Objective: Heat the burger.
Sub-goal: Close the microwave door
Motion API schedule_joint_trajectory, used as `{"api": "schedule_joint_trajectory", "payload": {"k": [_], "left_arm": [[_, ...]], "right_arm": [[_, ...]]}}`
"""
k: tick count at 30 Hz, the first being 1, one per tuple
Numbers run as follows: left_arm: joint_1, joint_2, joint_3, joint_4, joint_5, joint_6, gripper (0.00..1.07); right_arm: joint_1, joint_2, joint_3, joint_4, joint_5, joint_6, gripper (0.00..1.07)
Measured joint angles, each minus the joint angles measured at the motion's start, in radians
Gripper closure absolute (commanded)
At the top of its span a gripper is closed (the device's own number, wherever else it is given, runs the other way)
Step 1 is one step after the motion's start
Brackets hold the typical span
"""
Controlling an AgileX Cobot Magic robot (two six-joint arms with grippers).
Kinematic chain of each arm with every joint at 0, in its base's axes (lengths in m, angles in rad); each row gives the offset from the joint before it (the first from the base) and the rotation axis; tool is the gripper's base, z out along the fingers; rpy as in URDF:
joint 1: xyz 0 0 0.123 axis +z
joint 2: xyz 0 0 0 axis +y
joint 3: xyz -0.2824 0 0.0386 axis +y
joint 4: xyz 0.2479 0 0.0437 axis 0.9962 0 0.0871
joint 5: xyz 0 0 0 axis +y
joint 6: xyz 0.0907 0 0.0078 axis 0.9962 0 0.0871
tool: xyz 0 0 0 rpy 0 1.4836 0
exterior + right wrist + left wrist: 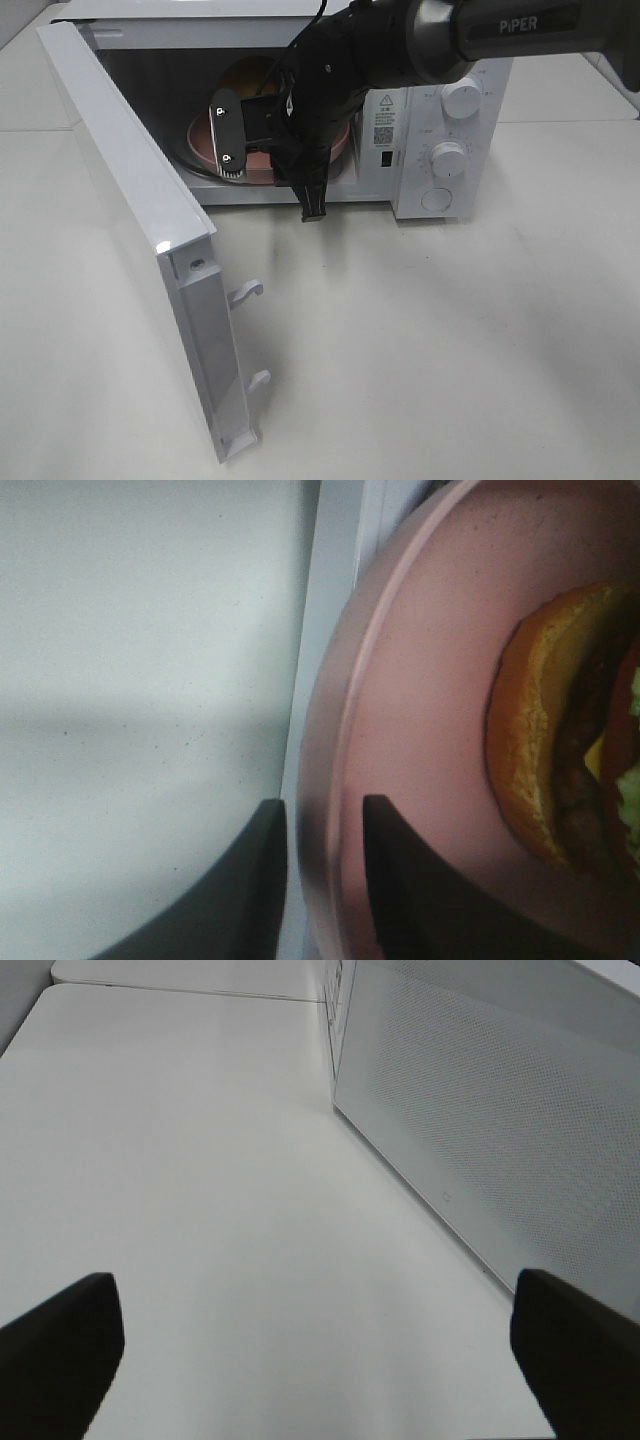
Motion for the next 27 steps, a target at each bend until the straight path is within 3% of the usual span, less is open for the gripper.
{"api": "schedule_joint_trajectory", "payload": {"k": [13,15,18,20,27], "left_arm": [[0.0,0.0,0.0,0.0,0.0,0.0,0.09],[0.0,0.0,0.0,0.0,0.0,0.0,0.09],[0.0,0.0,0.0,0.0,0.0,0.0,0.09],[0.0,0.0,0.0,0.0,0.0,0.0,0.09],[0.0,0.0,0.0,0.0,0.0,0.0,0.09]], "right_arm": [[0.0,-0.001,0.0,-0.008,0.031,0.032,0.7],[0.0,-0.004,0.0,-0.008,0.032,0.053,0.6],[0.0,-0.007,0.0,-0.008,0.032,0.06,0.57],[0.0,-0.024,0.0,-0.011,0.022,0.118,0.41],[0.0,-0.053,0.039,-0.015,-0.007,0.173,0.27]]}}
